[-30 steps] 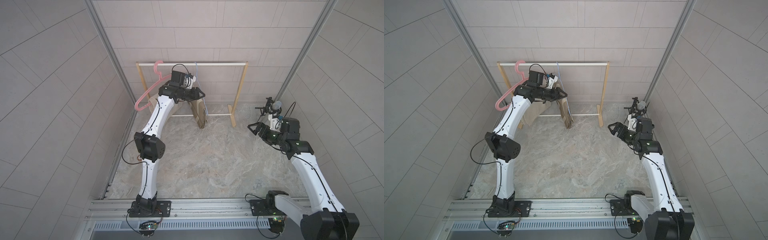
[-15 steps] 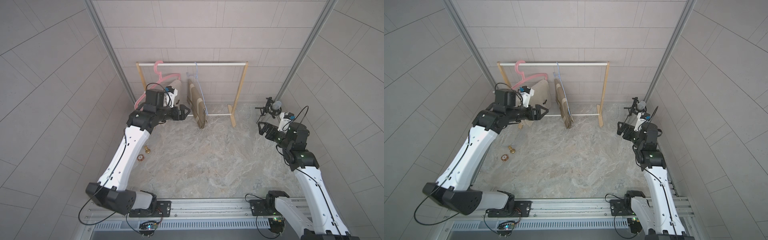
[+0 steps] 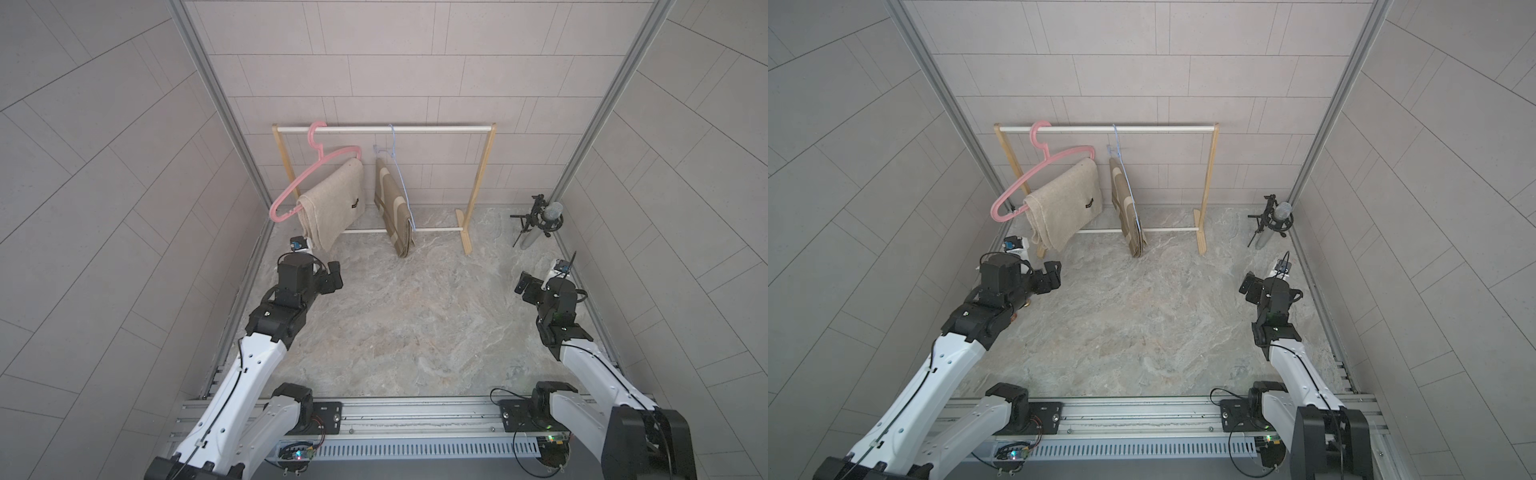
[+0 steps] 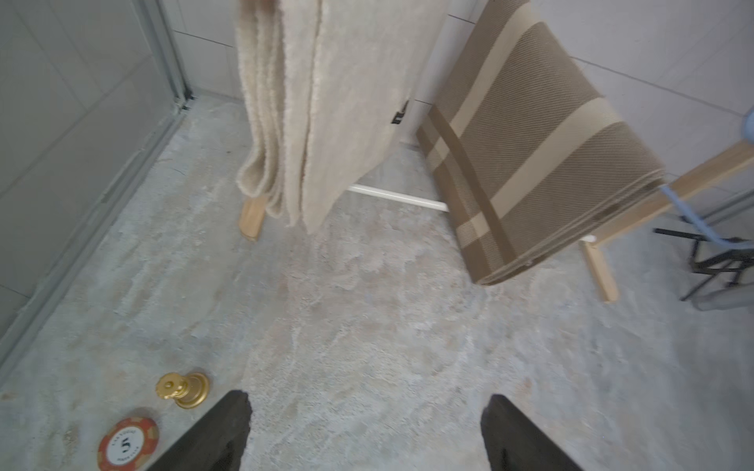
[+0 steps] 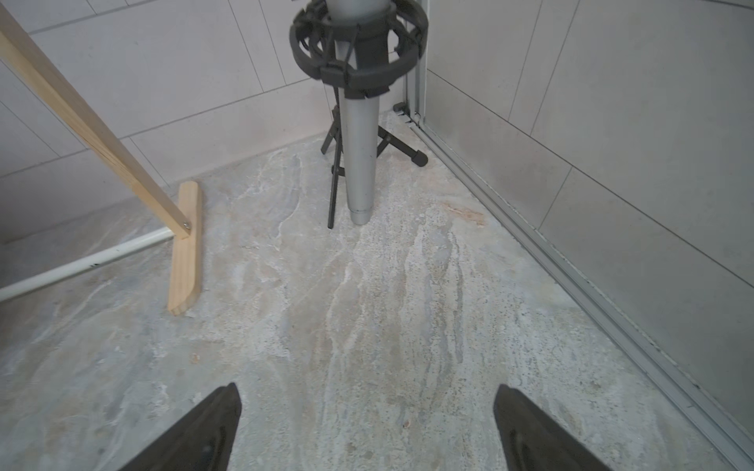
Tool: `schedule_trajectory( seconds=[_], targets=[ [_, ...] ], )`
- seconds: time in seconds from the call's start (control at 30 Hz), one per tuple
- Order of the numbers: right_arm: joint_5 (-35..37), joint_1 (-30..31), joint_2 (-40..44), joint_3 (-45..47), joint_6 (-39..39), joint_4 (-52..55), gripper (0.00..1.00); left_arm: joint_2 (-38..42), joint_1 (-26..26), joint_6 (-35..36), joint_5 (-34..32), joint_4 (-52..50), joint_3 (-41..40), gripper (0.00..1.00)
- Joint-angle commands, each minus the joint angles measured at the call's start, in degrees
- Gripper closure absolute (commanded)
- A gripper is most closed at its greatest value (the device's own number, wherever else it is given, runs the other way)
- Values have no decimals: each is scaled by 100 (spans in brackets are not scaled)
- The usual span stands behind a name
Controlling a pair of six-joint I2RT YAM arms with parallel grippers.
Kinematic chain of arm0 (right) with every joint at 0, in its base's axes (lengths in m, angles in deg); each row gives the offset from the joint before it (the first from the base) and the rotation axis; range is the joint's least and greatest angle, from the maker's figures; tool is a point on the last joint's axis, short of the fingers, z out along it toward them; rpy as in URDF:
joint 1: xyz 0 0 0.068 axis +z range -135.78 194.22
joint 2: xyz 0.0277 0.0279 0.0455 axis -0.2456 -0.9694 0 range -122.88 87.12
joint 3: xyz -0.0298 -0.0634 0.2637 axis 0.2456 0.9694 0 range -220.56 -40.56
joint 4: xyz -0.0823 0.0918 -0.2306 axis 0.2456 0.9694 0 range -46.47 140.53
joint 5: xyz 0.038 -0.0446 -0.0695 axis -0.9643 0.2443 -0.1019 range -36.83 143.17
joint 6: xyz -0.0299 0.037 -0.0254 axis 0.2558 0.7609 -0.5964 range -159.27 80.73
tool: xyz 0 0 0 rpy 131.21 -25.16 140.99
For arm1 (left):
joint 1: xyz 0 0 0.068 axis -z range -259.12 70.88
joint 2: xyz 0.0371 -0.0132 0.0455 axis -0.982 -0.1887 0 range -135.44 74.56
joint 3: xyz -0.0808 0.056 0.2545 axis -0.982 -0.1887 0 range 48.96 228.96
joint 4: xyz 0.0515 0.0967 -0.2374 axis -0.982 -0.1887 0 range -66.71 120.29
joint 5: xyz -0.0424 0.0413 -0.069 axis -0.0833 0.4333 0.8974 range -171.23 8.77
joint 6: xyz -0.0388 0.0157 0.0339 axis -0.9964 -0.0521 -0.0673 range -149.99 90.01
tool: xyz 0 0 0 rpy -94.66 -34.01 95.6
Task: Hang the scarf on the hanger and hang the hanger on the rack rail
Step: Reset both arms
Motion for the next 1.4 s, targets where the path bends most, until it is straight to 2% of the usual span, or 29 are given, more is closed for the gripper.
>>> schedule_trajectory(
  seconds=[0.0, 0.13, 0.37, 0.53, 0.57, 0.7, 0.77, 0.97, 1.13, 1.3, 1.37],
  targets=[
    [351, 77, -395, 199, -368, -1397, 0, 30, -140, 113, -531, 737, -338, 9],
    [215, 279, -1073, 292, -599, -2326, 0, -179, -284, -52, -652, 787, -429, 8],
    [-466, 390, -2131, -28, -1191, -3273, 0, -650, -386, -106, -1014, 997, -508, 8],
    [-494, 379, -3086, 48, -1185, -4343, 0, -920, -497, 63, -1080, 1473, -647, 8],
    [-441, 355, -3168, 35, -1131, -4387, 0, -971, -544, 69, -1104, 1544, -668, 8],
    [-311, 329, -2943, -330, -983, -3351, 0, -1243, -753, 75, -1220, 2123, -895, 8],
    [-330, 329, -3045, -250, -1027, -3671, 0, -1475, -876, 52, -1224, 2559, -1034, 7],
    [-325, 329, -2961, -337, -1000, -3368, 0, -2124, -929, 456, -1237, 3764, -1282, 5],
    [-329, 329, -2963, -332, -1000, -3377, 0, -2715, -967, 756, -930, 4977, -1613, 3],
    [-335, 328, -2963, -332, -1001, -3381, 0, -3326, -1103, 791, -158, 6084, -1875, 1],
    [-331, 326, -2966, -334, -1005, -3376, 0, -3324, -1112, 868, 79, 5957, -1818, 1]
  ],
)
